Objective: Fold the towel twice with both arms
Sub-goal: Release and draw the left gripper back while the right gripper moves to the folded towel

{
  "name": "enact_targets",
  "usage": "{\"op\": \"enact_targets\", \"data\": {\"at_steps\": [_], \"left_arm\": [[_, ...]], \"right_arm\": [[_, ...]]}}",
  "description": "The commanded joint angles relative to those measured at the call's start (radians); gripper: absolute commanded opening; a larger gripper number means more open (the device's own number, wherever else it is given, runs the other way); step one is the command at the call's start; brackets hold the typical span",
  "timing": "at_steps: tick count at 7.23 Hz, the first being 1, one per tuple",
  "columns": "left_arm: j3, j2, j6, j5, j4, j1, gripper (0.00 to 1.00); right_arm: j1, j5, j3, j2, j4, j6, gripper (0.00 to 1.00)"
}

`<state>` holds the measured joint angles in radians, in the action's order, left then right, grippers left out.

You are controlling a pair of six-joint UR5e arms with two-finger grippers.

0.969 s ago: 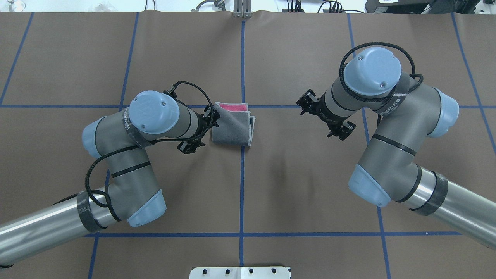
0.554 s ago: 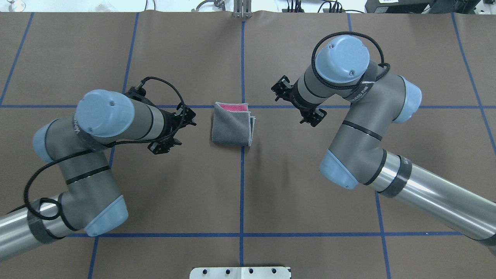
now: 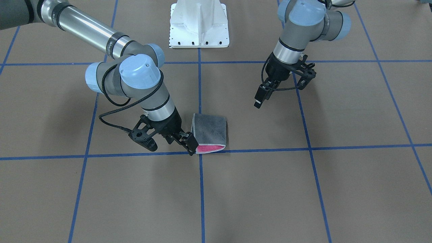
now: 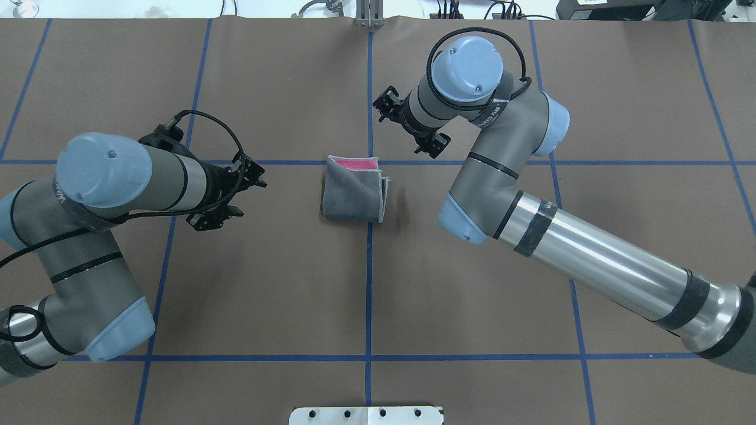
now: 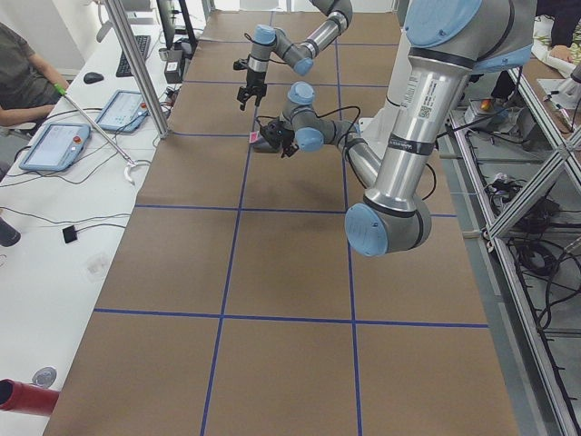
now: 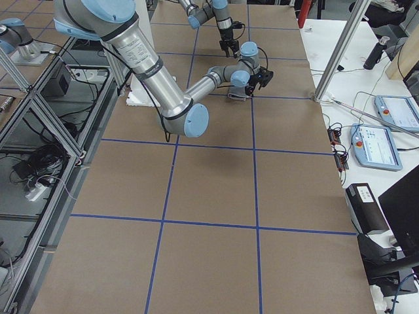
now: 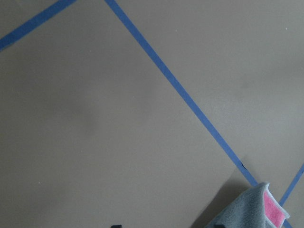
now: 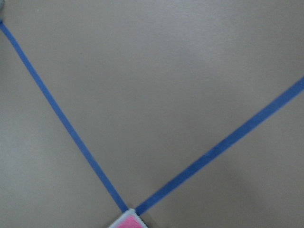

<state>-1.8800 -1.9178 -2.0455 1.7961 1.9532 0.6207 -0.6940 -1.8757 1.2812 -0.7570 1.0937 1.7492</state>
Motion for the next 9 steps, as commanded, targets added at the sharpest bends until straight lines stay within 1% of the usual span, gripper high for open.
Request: {"op": "enact_targets", "data": {"at_steps": [1, 2, 3, 4, 5, 6, 7, 8, 9], "left_arm": [[-0.001, -0.003, 0.004, 0.022, 0.0, 0.017, 0.71], [-0.001, -0.006, 0.004, 0.023, -0.002, 0.019, 0.71], [-0.001, -0.007, 0.004, 0.023, -0.002, 0.019, 0.71], [-0.001, -0.01, 0.004, 0.023, -0.004, 0.019, 0.71], [-0.001, -0.01, 0.004, 0.023, -0.004, 0.019, 0.71], [-0.001, -0.01, 0.004, 0.023, -0.005, 0.019, 0.71], [-0.001, -0.01, 0.004, 0.023, -0.005, 0.019, 0.71], [0.001, -0.01, 0.004, 0.023, -0.005, 0.019, 0.71], [0.001, -0.01, 0.004, 0.023, -0.005, 0.017, 0.71]], "right_arm": [[0.001, -0.023, -0.049, 0.015, -0.096, -0.163, 0.83], [0.014, -0.022, -0.086, 0.011, -0.153, -0.169, 0.77], [0.018, -0.017, -0.12, 0.016, -0.219, -0.206, 0.74], [0.019, -0.017, -0.144, 0.042, -0.238, -0.249, 0.73], [0.033, 0.007, -0.163, 0.059, -0.241, -0.255, 0.71], [0.042, 0.027, -0.243, 0.117, -0.242, -0.301, 0.7], [0.042, 0.027, -0.253, 0.122, -0.247, -0.338, 0.69], [0.042, 0.027, -0.282, 0.12, -0.27, -0.397, 0.69], [0.042, 0.027, -0.289, 0.117, -0.275, -0.421, 0.67]]}}
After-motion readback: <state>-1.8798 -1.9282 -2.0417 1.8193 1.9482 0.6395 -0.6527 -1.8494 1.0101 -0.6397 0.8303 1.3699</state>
